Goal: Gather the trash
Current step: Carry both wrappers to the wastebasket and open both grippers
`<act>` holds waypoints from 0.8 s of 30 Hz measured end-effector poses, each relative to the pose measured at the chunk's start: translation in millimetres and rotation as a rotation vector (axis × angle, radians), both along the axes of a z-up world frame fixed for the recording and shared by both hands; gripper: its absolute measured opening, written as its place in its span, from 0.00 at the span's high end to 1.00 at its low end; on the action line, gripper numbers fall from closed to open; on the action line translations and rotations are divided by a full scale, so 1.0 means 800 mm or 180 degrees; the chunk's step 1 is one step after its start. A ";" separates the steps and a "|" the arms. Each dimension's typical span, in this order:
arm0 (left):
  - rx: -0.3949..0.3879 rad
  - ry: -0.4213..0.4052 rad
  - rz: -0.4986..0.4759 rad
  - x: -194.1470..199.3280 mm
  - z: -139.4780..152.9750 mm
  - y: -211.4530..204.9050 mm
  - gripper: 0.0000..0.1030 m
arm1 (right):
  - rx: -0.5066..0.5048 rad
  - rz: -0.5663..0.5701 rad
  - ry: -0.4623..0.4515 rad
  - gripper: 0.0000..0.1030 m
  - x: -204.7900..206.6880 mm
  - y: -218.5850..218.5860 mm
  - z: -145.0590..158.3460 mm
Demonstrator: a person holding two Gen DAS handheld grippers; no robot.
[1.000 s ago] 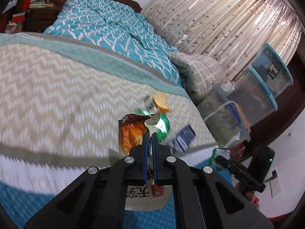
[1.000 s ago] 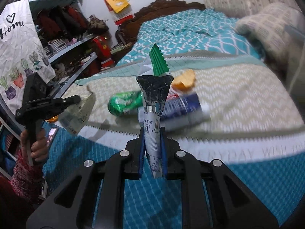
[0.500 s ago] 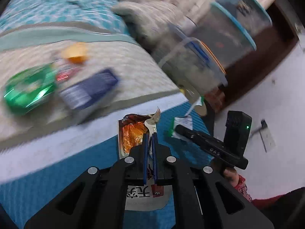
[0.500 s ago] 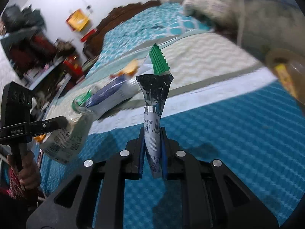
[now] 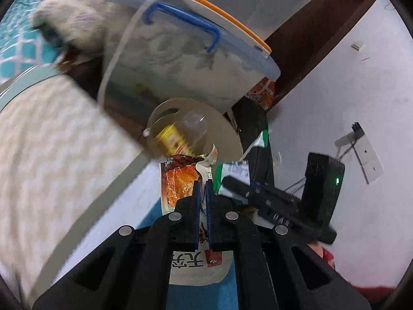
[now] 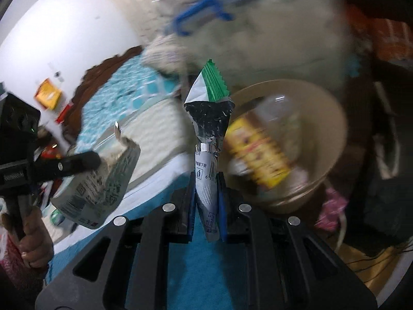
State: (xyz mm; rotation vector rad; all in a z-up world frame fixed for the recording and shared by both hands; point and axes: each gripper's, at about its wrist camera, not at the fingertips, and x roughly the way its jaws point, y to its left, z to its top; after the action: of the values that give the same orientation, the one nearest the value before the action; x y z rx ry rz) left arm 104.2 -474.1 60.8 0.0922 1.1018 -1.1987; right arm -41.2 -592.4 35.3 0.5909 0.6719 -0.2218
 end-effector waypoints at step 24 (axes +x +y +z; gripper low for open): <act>-0.0004 -0.0287 0.0443 -0.010 -0.001 0.042 0.44 | -0.0184 -0.0416 -0.0485 0.30 -0.012 -0.020 0.027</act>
State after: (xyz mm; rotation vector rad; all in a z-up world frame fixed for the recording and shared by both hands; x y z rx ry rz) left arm 96.4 -440.3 59.7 0.0668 1.0121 -1.0611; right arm -51.1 -608.3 56.9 0.5905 0.4785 -0.3137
